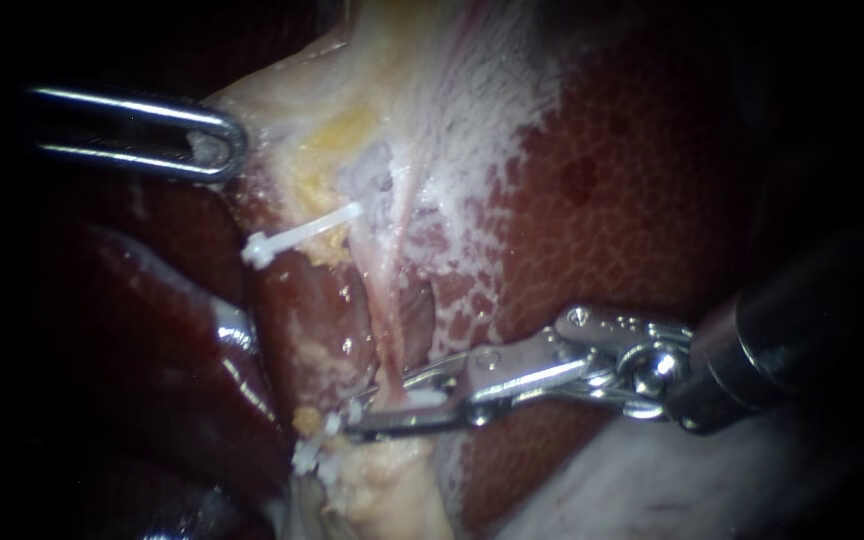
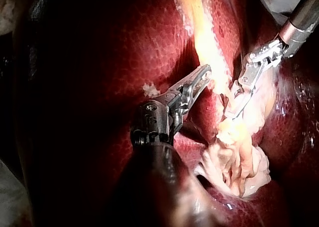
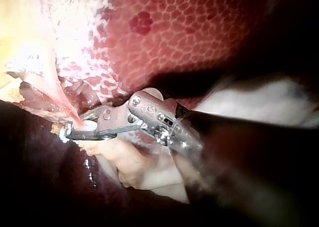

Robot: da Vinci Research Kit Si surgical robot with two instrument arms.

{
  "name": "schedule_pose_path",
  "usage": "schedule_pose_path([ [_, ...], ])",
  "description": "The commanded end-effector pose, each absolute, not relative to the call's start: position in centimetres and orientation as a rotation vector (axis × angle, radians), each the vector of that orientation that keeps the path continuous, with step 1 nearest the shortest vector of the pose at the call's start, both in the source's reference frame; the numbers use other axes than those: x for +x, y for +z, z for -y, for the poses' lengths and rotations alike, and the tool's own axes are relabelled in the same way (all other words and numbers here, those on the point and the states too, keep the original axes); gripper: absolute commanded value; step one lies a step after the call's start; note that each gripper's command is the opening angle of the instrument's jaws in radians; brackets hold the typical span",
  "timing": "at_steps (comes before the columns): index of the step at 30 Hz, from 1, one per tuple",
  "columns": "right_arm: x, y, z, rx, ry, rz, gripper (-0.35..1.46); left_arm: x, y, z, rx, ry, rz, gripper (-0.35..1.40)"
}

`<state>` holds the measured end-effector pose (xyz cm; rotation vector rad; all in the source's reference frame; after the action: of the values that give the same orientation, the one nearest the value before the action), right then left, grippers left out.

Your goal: Going back first clip right tube

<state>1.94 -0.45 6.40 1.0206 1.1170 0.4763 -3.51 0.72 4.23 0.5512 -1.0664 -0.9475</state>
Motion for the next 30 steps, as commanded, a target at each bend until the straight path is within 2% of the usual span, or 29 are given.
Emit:
schedule_pose_path([
  [1,1.94,6.4,0.45,1.021,0.476,-1.117,-0.03,-3.51,4.23,-0.71,0.551,-0.948,1.066,-0.35],
  [2,1.95,6.4,0.45,1.02,0.476,-1.117,0.11,-3.51,4.23,-0.71,0.551,-0.948,1.066,-0.35],
  [6,2.0,6.4,0.44,0.953,0.39,-1.156,0.38,-3.51,4.24,-0.71,0.55,-0.947,1.066,-0.35],
  [9,2.04,6.41,0.44,0.904,0.327,-1.183,0.46,-3.51,4.24,-0.71,0.55,-0.948,1.066,-0.35],
  [17,2.08,6.42,0.44,0.8,0.196,-1.233,0.53,-3.51,4.23,-0.7,0.55,-0.948,1.066,-0.35],
  [30,2.08,6.46,0.41,0.741,0.123,-1.258,0.59,-3.51,4.23,-0.7,0.55,-0.948,1.066,-0.35],
])
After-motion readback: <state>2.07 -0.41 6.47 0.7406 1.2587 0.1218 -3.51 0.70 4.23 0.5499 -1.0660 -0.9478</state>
